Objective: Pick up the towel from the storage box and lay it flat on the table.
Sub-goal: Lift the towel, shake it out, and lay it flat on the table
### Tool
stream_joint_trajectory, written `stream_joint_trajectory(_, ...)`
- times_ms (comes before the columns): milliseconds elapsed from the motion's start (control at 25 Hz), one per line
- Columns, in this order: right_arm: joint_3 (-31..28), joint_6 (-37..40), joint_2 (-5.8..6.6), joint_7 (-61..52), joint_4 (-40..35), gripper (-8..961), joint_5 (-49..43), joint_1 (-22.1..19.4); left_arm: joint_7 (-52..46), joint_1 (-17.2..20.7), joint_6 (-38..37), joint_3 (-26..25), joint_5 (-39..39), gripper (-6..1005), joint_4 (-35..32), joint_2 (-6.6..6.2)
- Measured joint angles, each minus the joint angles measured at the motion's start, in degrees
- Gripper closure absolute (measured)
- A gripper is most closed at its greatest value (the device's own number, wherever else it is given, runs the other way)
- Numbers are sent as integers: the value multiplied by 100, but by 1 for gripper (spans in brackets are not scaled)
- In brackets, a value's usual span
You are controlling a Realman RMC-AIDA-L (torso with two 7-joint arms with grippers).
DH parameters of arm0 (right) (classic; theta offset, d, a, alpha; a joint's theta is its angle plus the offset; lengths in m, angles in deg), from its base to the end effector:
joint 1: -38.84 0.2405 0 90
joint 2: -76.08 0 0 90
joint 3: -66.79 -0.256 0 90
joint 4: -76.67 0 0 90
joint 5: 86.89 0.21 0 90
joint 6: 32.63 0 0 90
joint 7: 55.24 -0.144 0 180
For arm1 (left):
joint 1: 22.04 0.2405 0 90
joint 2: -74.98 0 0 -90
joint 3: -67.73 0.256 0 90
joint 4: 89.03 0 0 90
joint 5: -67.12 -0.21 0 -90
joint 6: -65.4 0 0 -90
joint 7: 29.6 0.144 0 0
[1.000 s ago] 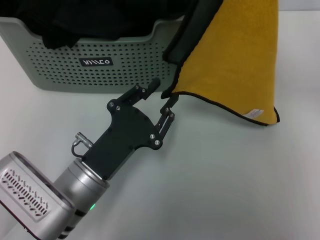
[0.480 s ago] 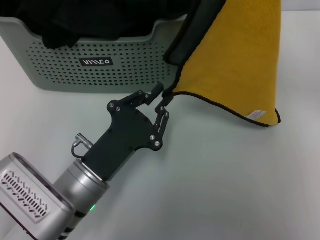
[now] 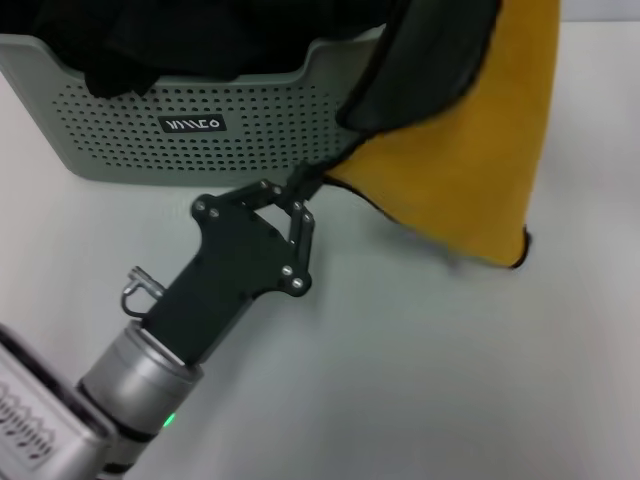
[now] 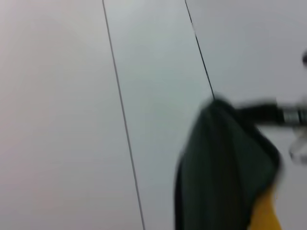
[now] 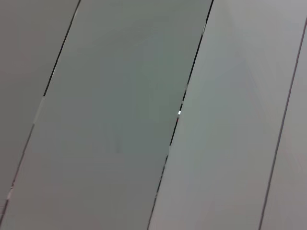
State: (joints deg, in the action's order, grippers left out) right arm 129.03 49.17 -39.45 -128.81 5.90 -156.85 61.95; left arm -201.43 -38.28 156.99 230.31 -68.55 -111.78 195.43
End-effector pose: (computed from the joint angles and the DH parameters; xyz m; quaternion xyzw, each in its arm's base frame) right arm 0.1277 0.3472 0.1086 -0.8667 -0.0969 0.4104 0.2664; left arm -0.2283 0.2209 -0.0830 -0.7746 -0.0062 -0.4490 0.4453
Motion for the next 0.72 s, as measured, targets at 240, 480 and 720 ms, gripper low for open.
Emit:
stream_joint_trajectory(240, 15, 59, 7, -1067, -91, 937, -707, -64, -67, 8, 1082, 13, 160, 989, 61, -56)
stream_joint_trajectory(480, -47, 191, 12, -2088, -791, 937, -1654, -388, -73, 52, 1723, 22, 250, 988, 140, -136)
stream_joint_trajectory(720, -9, 722, -4, -2582, -1928, 937, -1744, -1240, -76, 313, 2402, 36, 345, 988, 247, -184)
